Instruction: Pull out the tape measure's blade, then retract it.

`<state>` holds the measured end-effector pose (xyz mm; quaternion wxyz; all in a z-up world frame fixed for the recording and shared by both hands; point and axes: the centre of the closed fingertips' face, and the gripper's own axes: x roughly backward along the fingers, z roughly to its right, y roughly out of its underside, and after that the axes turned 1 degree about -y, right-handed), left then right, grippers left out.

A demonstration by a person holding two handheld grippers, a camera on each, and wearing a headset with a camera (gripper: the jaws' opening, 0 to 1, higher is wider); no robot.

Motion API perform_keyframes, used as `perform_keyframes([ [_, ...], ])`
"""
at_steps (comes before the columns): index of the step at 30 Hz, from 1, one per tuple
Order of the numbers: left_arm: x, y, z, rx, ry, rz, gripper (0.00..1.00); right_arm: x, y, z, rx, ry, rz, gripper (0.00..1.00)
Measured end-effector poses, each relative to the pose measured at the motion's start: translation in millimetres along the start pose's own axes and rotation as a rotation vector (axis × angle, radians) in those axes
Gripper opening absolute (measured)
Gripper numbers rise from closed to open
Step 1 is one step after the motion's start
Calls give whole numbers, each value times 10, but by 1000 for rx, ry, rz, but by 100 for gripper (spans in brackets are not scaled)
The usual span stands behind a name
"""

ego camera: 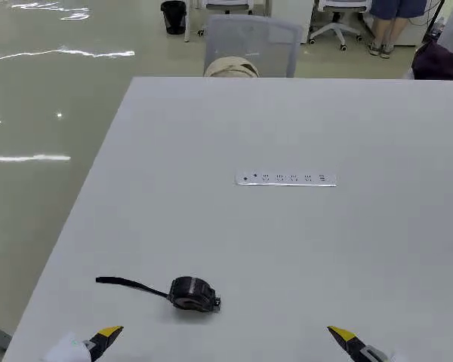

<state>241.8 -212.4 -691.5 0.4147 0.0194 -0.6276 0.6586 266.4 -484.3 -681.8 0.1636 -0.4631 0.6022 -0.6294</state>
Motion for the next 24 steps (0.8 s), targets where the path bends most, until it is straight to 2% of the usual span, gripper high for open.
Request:
perform_keyframes([
  [6,37,26,-13,5,1,7,82,51,48,-9,0,3,-8,77],
  [14,89,-4,-35,13,-11,33,83,114,46,-43,5,9,-8,78],
  [24,72,42,-29,29,-11,33,83,122,76,-44,-2,12,-10,78],
])
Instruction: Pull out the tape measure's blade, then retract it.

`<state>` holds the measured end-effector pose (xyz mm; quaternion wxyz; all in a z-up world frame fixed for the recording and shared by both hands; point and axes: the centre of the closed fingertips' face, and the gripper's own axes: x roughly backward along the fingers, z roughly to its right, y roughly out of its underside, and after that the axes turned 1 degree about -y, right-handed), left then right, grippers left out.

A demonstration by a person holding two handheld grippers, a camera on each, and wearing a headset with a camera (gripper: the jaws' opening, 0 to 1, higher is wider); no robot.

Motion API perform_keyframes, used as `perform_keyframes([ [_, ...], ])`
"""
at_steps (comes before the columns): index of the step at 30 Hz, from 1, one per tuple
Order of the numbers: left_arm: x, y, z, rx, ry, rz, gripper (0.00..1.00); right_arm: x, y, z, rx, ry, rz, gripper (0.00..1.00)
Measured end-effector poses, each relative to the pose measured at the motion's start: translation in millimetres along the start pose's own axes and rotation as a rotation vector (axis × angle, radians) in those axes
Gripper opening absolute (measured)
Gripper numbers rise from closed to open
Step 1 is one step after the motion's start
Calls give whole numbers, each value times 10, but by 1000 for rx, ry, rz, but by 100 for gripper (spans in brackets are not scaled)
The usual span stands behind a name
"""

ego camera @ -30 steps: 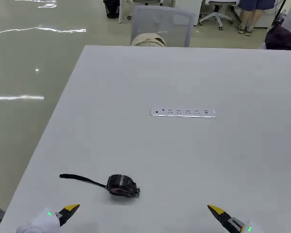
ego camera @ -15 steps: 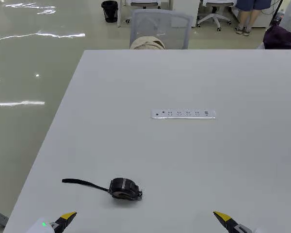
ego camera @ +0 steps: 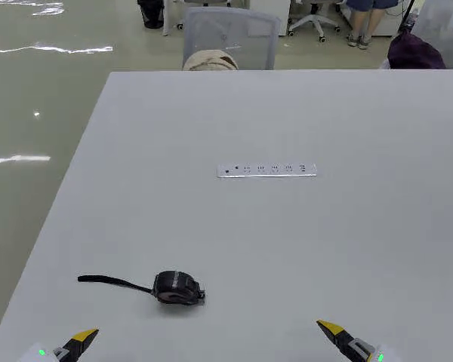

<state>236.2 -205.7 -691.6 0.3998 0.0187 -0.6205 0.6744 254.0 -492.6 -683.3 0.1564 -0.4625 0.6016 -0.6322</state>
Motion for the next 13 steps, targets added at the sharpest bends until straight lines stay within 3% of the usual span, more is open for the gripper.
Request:
perform_keyframes([
  [13,12,-11,-5,9,-2,6,83,-5,-15,-7,-21,-3,17,78],
])
